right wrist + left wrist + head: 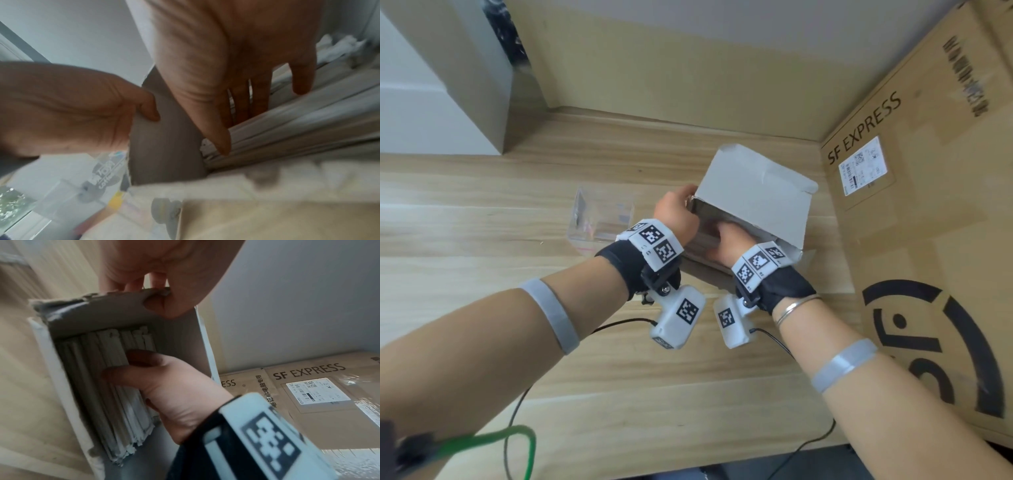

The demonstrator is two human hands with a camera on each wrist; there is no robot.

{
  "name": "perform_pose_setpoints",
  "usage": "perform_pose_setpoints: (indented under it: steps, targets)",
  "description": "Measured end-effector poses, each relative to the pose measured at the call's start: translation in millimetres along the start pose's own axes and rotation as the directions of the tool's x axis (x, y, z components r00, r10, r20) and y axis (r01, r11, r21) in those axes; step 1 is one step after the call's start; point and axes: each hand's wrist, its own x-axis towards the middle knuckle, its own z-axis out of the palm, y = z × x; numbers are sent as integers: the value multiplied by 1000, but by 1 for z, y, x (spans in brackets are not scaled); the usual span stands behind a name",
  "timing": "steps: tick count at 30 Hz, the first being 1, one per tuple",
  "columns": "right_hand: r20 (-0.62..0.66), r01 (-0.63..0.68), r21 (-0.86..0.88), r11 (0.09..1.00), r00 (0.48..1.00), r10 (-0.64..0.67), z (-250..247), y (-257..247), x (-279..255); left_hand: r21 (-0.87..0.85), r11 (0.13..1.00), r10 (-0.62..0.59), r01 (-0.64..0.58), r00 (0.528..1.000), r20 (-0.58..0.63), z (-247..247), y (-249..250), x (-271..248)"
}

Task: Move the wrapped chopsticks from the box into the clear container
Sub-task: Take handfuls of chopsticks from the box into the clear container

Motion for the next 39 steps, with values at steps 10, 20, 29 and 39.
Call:
perform_pose_setpoints:
  steps: [10,20,29,39]
  targets:
    - [-7,-28,-217,976,1000,28,2,-8,2,-11,998,66,-66,998,-10,1,-3,-3]
    - [65,-60,-180,982,995,73,8,-12,2,9,1000,27,-27,999,28,-3,-4,1]
    - [130,21,-166,986,991,1,7,-10,1,63,996,-76,70,992,103,-6,-12,5]
    - [-94,130,310,942,990,-106,-24,-3,-7,248,962,-153,114,978,143,-11,-12,14]
